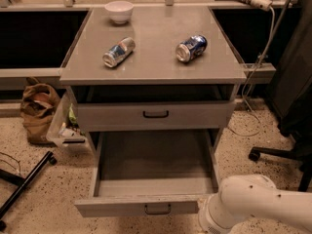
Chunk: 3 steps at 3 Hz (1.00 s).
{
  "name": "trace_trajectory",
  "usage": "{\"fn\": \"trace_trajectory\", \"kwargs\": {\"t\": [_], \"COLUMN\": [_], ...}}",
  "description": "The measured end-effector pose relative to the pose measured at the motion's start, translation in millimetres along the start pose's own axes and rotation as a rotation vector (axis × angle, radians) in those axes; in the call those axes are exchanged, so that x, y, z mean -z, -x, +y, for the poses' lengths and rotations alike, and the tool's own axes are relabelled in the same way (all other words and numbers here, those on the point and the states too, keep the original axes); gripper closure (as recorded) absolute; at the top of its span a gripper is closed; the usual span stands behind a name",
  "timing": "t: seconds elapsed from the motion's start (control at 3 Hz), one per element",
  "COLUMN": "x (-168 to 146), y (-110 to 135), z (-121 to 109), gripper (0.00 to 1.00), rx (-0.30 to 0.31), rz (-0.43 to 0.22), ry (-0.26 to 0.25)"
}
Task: Close middle drawer
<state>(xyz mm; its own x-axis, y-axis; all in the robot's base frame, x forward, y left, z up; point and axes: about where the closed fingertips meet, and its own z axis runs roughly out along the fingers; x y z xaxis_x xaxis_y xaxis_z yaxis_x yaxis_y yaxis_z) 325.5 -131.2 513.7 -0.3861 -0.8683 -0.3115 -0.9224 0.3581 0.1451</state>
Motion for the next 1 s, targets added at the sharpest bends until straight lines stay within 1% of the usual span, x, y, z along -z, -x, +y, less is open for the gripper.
{"fn": "trace_trajectory", "kwargs": {"t": [0.33,0.67,1.0], "x": [-29,-51,-73], "y": [-7,-13,-14], "z": [-8,-11,-9], "gripper": [0.00,0.00,0.00], "rx": [-0.013,-0.027,-0.025], "rz": [0.001,-0.010,-0.018], "ry": [0.026,0.050,0.079]}}
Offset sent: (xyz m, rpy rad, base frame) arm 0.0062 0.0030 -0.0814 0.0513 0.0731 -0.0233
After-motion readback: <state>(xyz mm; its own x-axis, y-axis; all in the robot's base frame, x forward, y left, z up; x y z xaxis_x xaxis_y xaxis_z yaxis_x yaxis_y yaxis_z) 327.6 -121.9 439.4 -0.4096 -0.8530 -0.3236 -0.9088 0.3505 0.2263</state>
